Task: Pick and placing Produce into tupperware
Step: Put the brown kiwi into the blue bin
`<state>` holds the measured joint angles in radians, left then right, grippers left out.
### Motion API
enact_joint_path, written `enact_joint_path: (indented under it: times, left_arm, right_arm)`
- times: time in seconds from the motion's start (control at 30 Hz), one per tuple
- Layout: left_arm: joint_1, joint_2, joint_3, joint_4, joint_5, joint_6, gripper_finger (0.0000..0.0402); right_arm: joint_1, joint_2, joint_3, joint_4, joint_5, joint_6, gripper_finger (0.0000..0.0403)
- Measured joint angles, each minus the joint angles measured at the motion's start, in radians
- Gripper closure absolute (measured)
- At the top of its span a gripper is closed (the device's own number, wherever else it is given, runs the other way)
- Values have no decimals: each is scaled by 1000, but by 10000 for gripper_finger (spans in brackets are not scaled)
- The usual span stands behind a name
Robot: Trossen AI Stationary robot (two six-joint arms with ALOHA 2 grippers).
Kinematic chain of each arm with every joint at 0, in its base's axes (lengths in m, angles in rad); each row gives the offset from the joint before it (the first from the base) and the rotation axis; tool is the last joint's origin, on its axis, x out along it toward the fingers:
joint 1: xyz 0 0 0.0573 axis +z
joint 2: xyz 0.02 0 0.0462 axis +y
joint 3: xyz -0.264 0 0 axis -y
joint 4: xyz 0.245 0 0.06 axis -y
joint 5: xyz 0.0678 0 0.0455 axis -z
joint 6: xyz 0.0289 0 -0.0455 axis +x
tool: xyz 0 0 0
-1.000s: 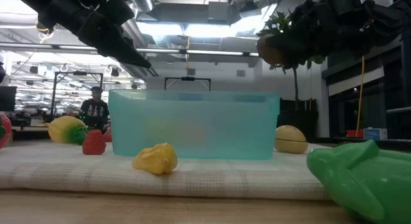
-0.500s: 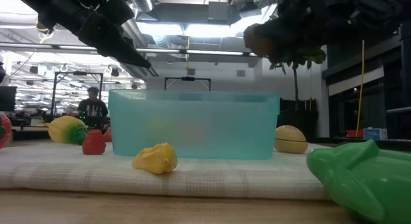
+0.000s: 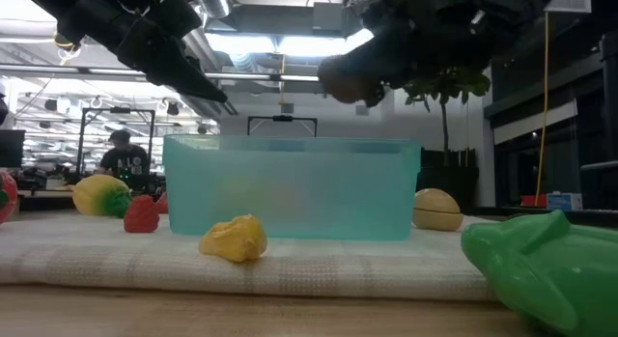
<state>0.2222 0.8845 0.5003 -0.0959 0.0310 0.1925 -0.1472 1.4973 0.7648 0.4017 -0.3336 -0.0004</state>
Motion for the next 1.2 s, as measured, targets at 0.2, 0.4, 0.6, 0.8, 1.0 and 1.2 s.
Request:
enact_joint_path:
  times: [0.2, 0.4, 0.6, 0.8, 1.0, 1.2]
  left_arm:
    - [0, 0, 0, -1, 0, 0, 127]
    - [0, 0, 0, -1, 0, 0, 127]
    - [0, 0, 0, -1, 0, -1, 127]
    - [0, 0, 0, -1, 0, -2, 127]
    - [0, 0, 0, -1, 0, -2, 127]
    - [0, 0, 0, -1, 0, -2, 127]
  right_arm:
    - [9, 49, 141, -250, 0, -29, 157]
    - [9, 68, 236, -457, 52, -58, 157]
    - [9, 68, 263, -490, 63, -79, 157]
    - [9, 68, 263, -486, 63, -86, 157]
    - [9, 68, 263, -485, 63, -87, 157]
    - [9, 68, 262, -482, 63, -91, 157]
